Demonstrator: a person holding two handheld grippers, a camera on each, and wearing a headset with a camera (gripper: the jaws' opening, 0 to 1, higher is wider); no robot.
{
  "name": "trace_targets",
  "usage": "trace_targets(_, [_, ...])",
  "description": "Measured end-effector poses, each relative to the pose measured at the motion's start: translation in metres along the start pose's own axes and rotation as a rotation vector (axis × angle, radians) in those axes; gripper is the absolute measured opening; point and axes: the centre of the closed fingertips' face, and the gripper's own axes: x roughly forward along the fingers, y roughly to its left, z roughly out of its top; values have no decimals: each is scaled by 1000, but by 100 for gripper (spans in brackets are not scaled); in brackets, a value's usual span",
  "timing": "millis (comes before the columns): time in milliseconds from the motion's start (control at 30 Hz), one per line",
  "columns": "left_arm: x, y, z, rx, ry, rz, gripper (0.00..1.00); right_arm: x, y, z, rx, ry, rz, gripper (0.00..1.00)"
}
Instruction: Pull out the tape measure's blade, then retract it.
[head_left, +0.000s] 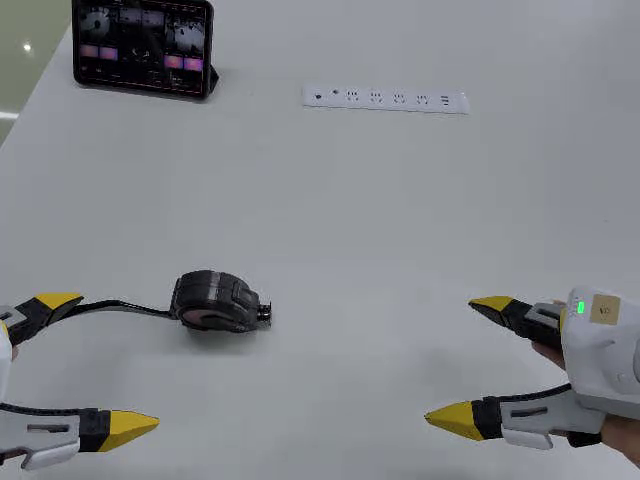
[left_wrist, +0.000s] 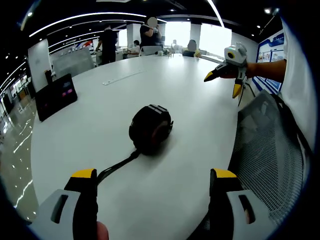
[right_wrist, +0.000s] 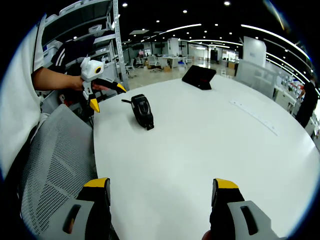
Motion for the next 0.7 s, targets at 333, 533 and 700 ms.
trace_targets(333, [0, 0, -5, 10, 32, -8, 78, 4, 8, -3, 25, 6, 46, 77])
trace_targets(533, [1, 1, -5, 3, 32, -10, 77, 5, 7, -5, 25, 7, 43, 77])
trace_targets(700, [2, 1, -5, -1, 36, -21, 72, 5, 5, -4, 17, 6, 40, 75])
